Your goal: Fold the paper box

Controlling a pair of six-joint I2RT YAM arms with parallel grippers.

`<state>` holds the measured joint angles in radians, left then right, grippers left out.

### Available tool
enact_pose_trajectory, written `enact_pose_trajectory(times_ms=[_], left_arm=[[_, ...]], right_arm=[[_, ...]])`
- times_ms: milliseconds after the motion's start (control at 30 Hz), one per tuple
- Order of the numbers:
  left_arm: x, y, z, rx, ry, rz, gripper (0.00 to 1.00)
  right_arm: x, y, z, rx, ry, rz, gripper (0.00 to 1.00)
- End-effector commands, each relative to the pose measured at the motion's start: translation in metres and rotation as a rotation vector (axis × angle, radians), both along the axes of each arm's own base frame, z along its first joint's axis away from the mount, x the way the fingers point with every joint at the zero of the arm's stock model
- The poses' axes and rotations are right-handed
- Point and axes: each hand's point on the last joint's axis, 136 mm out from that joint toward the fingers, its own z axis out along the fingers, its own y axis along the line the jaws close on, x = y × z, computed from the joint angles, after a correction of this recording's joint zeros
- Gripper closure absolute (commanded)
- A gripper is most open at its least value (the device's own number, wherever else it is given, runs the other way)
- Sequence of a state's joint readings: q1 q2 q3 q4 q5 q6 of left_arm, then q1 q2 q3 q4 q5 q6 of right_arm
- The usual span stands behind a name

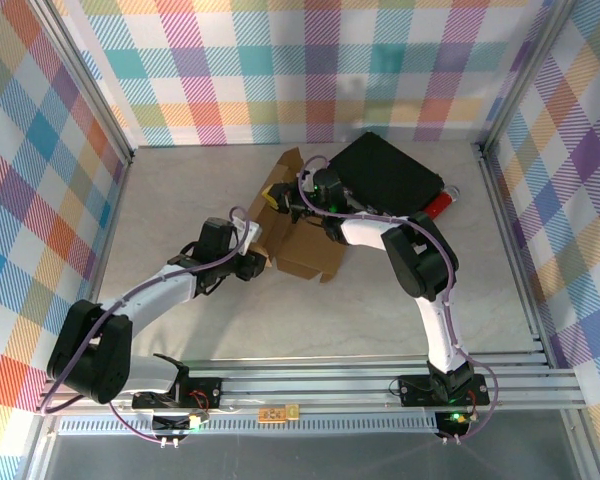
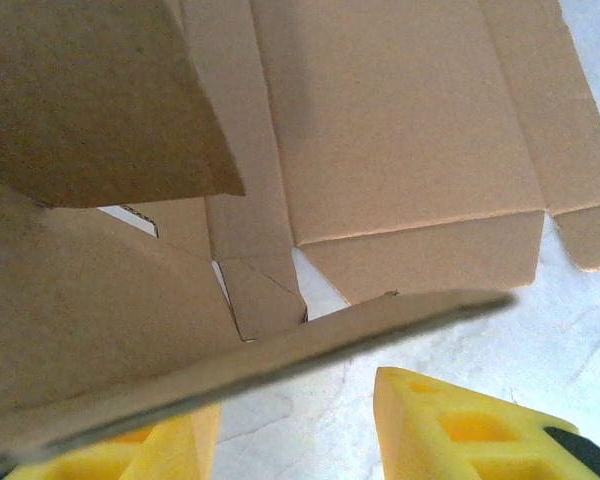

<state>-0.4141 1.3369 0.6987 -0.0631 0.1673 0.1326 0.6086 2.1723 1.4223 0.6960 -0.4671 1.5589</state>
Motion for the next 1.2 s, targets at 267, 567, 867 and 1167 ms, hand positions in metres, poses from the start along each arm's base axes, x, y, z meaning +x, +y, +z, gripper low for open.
enact_pose_trajectory(times_ms=[267, 567, 867, 1167], left_arm=[[0.028, -0.015, 0.028, -0.039, -0.138, 0.067, 0.49], [0.003, 0.005, 0.073, -0.188, -0.151, 0.213, 0.44], [-0.001, 0.020, 0.061, -0.174, -0.129, 0.215, 0.49], [-0.047, -0.003, 0.110, -0.287, -0.114, -0.066, 0.59]], right_arm=[[-0.003, 0.011, 0.011, 0.050, 0.007, 0.025, 1.00], [0.014, 0.004, 0.019, 0.051, 0.015, -0.043, 1.00], [0.016, 0.005, 0.014, 0.040, 0.030, -0.045, 1.00], [0.017, 0.004, 0.011, 0.032, 0.032, -0.048, 1.00]])
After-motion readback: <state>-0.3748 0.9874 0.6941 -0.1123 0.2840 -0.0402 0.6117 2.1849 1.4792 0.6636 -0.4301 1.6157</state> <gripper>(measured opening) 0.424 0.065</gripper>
